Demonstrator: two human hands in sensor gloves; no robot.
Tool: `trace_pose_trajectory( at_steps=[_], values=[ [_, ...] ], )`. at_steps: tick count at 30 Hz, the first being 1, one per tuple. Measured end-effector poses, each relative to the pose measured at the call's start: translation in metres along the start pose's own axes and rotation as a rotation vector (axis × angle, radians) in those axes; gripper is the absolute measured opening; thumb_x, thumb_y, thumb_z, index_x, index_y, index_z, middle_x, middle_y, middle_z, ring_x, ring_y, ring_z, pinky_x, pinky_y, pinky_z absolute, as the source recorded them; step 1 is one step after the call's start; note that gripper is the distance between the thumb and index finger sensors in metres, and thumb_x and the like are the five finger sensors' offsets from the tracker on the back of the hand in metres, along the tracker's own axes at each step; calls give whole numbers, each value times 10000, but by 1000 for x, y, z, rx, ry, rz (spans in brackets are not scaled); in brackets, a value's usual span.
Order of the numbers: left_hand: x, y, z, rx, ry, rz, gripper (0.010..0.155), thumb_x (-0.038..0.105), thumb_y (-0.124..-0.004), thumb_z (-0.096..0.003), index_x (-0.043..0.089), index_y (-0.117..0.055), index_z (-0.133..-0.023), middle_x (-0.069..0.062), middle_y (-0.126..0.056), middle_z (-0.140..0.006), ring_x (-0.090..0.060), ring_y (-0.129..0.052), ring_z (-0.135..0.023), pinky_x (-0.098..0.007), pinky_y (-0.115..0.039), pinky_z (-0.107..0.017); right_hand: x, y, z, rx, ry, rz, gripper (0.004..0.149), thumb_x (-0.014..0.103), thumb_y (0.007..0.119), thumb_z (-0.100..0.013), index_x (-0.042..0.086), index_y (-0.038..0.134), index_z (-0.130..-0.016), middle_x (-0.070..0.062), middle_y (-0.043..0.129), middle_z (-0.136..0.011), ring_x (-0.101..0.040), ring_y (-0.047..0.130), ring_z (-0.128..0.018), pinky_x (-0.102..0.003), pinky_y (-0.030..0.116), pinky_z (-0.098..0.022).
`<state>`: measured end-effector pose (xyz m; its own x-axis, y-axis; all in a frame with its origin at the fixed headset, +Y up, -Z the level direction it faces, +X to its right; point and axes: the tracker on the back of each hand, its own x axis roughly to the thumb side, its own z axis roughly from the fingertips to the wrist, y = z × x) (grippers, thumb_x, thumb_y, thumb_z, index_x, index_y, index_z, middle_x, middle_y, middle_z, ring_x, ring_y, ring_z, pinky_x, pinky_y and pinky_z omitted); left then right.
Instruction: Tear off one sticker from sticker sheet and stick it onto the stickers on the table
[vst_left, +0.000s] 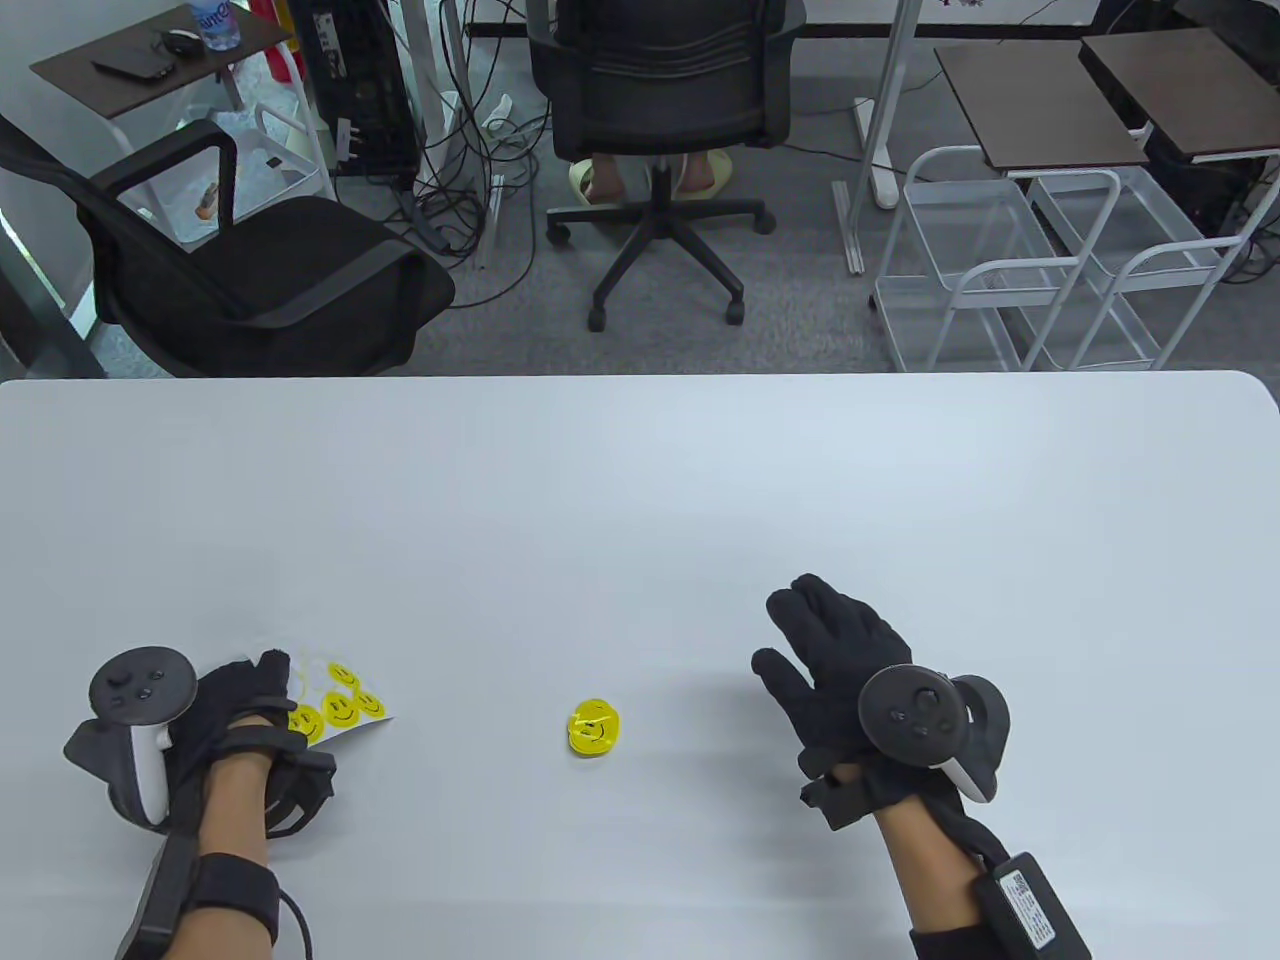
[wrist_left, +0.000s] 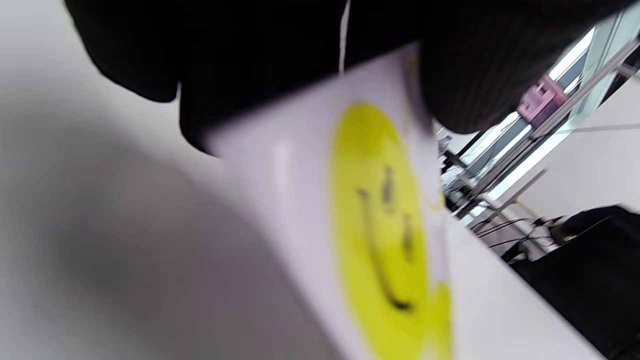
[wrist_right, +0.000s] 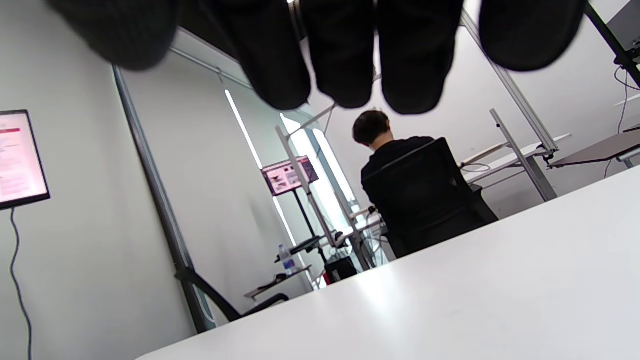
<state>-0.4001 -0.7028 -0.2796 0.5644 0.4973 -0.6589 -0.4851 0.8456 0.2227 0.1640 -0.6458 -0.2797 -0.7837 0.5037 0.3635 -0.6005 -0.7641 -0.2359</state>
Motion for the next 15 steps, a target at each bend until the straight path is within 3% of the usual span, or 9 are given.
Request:
trace_pose_trajectory(
  at_steps=[6, 15],
  values=[
    [-8, -1, -4, -20, 57, -358, 436, 503, -849, -484, 148, -1015, -674, -139, -1046, -745, -443, -883, -838, -628, -673, -652, 1, 1, 0, 11, 8, 0, 667, 552, 666, -503, 137, 723, -1022, -219, 711, -1097, -562, 717, -928, -779, 582, -610],
    [-13, -14, -4, -66, 93, -602, 481, 527, -818, -490, 131, -1025, -668, -147, -1051, -744, -452, -876, -849, -632, -668, -658, 1, 2, 0, 31, 18, -3, 668, 554, 662, -505, 135, 724, -1022, -227, 694, -1103, -565, 707, -931, -781, 577, -610]
  ],
)
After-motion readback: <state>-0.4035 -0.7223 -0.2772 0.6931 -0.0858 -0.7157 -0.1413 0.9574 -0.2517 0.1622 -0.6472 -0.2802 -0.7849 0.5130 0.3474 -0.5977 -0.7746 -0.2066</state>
